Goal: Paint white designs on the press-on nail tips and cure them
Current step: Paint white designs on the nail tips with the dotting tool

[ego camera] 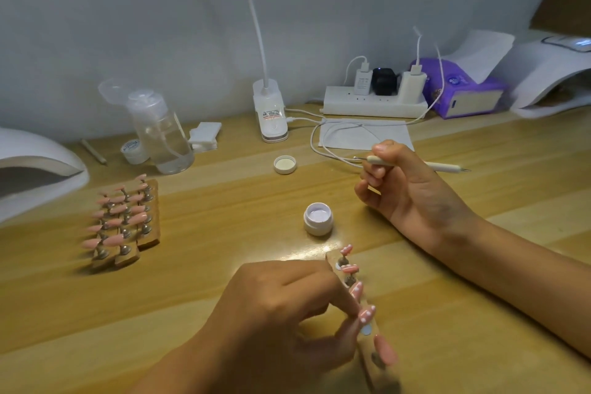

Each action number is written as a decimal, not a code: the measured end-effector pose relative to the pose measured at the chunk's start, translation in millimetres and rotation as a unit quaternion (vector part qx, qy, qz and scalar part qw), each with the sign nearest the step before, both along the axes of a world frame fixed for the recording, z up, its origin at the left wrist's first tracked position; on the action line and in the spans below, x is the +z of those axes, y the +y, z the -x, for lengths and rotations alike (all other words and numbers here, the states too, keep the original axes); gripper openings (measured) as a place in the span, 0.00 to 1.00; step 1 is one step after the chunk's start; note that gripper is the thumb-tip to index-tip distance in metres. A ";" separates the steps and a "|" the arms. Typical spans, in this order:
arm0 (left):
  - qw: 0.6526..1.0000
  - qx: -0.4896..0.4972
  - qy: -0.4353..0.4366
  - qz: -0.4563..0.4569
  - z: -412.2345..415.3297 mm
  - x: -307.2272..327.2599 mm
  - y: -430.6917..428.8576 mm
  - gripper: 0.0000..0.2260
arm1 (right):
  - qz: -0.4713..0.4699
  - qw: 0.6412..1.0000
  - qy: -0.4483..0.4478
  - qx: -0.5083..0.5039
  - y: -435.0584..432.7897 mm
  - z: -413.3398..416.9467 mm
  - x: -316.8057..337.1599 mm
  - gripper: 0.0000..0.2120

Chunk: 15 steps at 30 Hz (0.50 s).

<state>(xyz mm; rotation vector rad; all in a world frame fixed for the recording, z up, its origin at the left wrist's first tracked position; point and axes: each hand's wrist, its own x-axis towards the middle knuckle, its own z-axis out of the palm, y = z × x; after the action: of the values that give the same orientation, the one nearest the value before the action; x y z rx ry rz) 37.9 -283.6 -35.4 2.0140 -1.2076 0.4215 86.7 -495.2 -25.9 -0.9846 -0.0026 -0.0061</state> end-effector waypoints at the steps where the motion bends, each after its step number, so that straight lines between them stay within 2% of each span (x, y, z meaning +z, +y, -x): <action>1: 1.000 0.001 -0.007 -0.005 -0.1 -1.1 0.1 0.07 | -0.002 1.000 0.002 0.001 -0.1 -0.1 0.3 0.10; 9: 0.998 -0.012 -0.053 -0.042 0.4 -1.3 -3.2 0.07 | -0.004 1.000 0.009 0.003 0.3 0.2 0.1 0.09; 15: 0.997 -0.022 -0.045 -0.064 -0.9 -2.7 -2.3 0.08 | 0.007 1.000 0.011 -0.001 2.4 1.8 2.5 0.08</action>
<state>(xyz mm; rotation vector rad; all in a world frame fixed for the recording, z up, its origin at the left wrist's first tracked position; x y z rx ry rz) 38.7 -285.8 -38.1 2.0919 -1.3620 0.4254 85.0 -492.8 -23.4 -0.9977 0.0182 0.0039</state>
